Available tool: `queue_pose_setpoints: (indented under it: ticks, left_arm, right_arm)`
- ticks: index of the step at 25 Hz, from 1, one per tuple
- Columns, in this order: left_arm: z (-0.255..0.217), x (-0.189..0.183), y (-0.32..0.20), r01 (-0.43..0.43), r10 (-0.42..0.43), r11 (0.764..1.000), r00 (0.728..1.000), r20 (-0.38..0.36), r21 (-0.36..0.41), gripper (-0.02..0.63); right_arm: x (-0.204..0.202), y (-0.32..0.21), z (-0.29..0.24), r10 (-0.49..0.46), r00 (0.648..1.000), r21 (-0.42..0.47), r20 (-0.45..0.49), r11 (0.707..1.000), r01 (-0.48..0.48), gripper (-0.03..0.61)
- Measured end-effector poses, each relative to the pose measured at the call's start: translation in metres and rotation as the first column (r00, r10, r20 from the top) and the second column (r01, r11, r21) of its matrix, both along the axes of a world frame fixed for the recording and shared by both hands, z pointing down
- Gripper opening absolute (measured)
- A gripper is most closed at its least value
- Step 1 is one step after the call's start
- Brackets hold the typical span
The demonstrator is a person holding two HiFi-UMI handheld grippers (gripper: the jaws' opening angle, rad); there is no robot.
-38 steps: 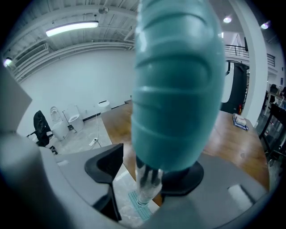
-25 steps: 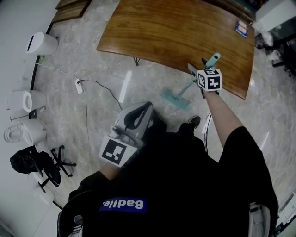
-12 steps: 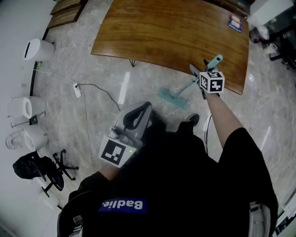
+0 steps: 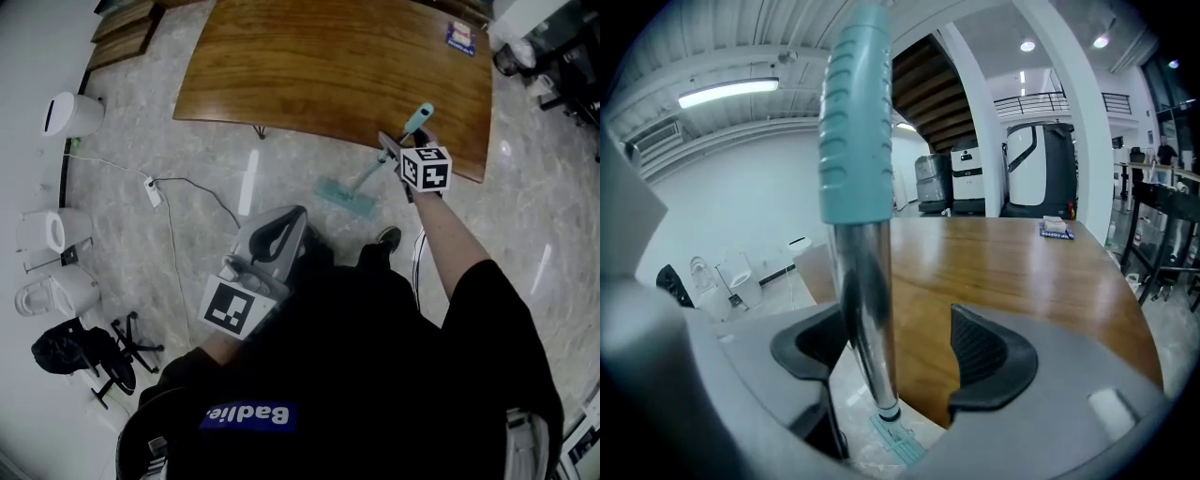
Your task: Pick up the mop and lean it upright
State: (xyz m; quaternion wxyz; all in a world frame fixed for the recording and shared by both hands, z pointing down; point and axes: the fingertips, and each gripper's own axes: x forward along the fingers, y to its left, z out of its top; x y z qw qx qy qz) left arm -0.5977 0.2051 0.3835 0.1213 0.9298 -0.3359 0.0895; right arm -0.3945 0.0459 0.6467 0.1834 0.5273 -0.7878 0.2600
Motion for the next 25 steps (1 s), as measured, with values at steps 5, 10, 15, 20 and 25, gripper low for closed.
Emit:
queue_pose_setpoints:
  ticks: [5, 10, 15, 20, 25]
  left_arm:
    - [-0.001, 0.010, 0.001, -0.018, 0.018, 1.000, 1.000, -0.003, 0.007, 0.020]
    - [-0.005, 0.020, 0.000, -0.036, 0.037, 0.999, 0.999, -0.016, 0.025, 0.020]
    - [-0.016, 0.035, -0.002, -0.067, 0.069, 0.996, 0.997, -0.040, 0.057, 0.020]
    - [-0.025, 0.046, -0.001, -0.091, 0.096, 0.992, 0.994, -0.057, 0.083, 0.020]
    - [-0.031, 0.058, 0.003, -0.125, 0.132, 0.987, 0.989, -0.065, 0.102, 0.020]
  right_arm:
    - [0.003, 0.008, -0.004, 0.001, 1.000, 0.007, 0.009, 1.000, -0.001, 0.342]
    - [0.006, 0.017, -0.016, 0.001, 1.000, 0.023, 0.020, 1.000, -0.001, 0.342]
    - [0.005, 0.035, -0.036, -0.006, 0.999, 0.045, 0.035, 0.999, 0.004, 0.342]
    - [0.003, 0.054, -0.056, -0.001, 0.998, 0.071, 0.067, 0.997, -0.004, 0.342]
    - [0.000, 0.074, -0.079, -0.019, 0.996, 0.103, 0.086, 0.995, 0.010, 0.342]
